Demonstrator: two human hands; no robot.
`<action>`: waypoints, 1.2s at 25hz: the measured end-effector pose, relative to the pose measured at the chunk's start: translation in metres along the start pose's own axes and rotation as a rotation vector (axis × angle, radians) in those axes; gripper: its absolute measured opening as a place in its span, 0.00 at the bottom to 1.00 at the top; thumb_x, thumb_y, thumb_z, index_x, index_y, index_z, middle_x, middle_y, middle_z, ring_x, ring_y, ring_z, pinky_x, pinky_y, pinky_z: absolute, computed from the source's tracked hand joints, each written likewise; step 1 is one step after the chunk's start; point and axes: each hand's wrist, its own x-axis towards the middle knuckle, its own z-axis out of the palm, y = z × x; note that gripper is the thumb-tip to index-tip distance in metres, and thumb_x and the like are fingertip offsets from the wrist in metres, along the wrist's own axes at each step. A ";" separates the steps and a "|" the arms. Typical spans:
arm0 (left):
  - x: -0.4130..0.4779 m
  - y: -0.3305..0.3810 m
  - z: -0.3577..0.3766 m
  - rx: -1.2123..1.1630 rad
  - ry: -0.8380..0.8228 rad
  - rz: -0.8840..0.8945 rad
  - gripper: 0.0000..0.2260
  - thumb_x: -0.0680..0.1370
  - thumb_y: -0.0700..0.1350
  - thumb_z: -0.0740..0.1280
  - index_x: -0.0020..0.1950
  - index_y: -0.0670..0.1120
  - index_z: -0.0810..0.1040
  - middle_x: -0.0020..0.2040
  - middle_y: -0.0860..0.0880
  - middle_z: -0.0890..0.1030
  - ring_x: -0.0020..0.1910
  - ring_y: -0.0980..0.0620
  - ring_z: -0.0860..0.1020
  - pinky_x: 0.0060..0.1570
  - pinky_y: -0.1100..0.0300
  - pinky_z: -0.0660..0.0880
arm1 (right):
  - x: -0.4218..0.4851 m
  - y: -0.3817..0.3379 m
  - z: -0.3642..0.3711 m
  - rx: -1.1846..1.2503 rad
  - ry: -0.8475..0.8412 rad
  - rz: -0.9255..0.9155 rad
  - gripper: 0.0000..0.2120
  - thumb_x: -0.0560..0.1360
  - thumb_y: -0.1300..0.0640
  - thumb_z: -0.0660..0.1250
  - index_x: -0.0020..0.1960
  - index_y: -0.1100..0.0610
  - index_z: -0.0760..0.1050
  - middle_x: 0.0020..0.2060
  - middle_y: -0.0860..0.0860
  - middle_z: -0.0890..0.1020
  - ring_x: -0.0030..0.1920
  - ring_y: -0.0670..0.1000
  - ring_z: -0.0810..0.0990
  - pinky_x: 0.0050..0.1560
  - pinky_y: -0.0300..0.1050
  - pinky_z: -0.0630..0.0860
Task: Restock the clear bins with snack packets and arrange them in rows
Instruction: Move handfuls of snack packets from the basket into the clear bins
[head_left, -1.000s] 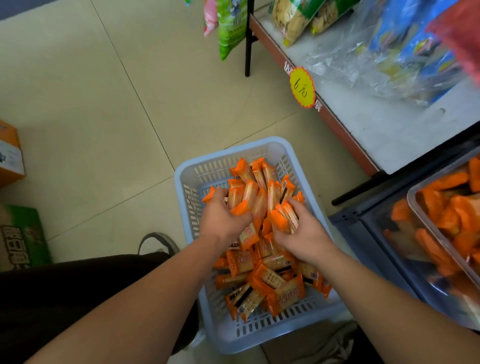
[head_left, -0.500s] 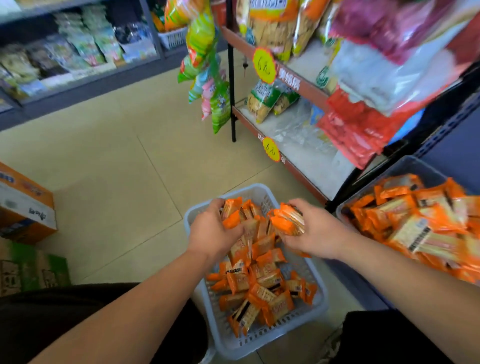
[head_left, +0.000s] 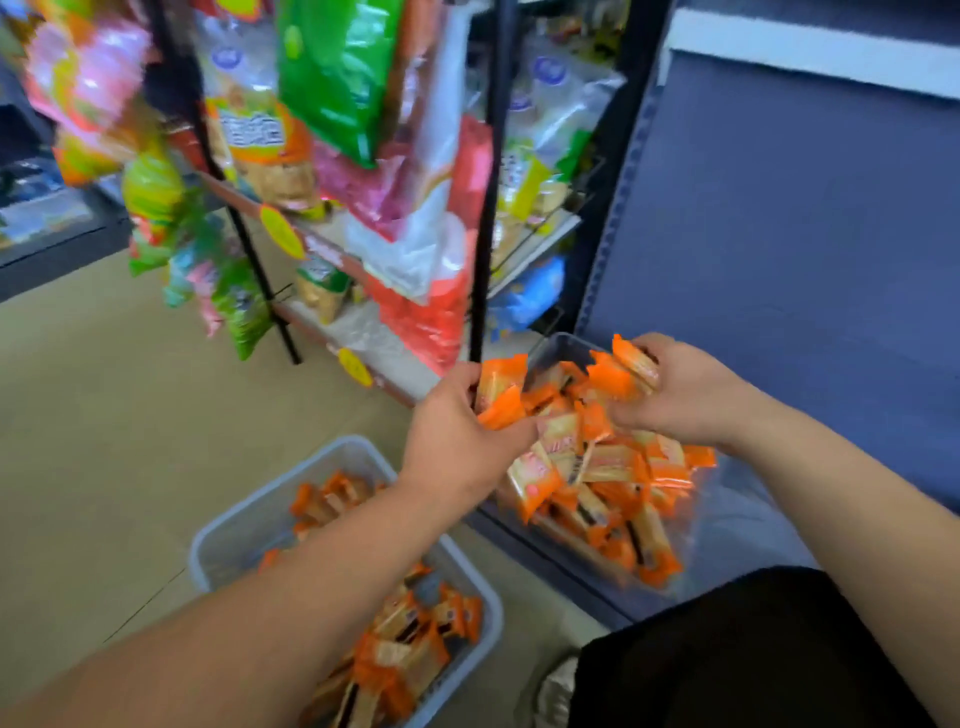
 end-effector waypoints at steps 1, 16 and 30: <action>0.011 0.009 0.021 0.000 -0.009 0.029 0.18 0.66 0.48 0.84 0.46 0.56 0.77 0.37 0.56 0.84 0.35 0.61 0.81 0.38 0.61 0.78 | 0.006 0.019 -0.006 0.012 0.036 0.071 0.24 0.70 0.50 0.78 0.61 0.51 0.72 0.50 0.49 0.81 0.49 0.53 0.80 0.46 0.46 0.74; 0.106 -0.016 0.134 0.876 -0.407 -0.061 0.49 0.72 0.80 0.57 0.83 0.49 0.57 0.78 0.43 0.64 0.76 0.39 0.62 0.72 0.41 0.68 | 0.080 0.114 0.045 0.069 -0.085 0.363 0.46 0.72 0.31 0.68 0.81 0.50 0.53 0.76 0.57 0.64 0.78 0.66 0.58 0.74 0.65 0.65; -0.044 -0.099 -0.012 0.335 -0.219 -0.065 0.13 0.80 0.49 0.71 0.64 0.51 0.81 0.50 0.56 0.83 0.49 0.57 0.83 0.53 0.56 0.81 | -0.021 -0.029 0.081 -0.231 -0.092 -0.241 0.16 0.79 0.39 0.65 0.58 0.46 0.83 0.54 0.48 0.86 0.58 0.55 0.83 0.57 0.52 0.81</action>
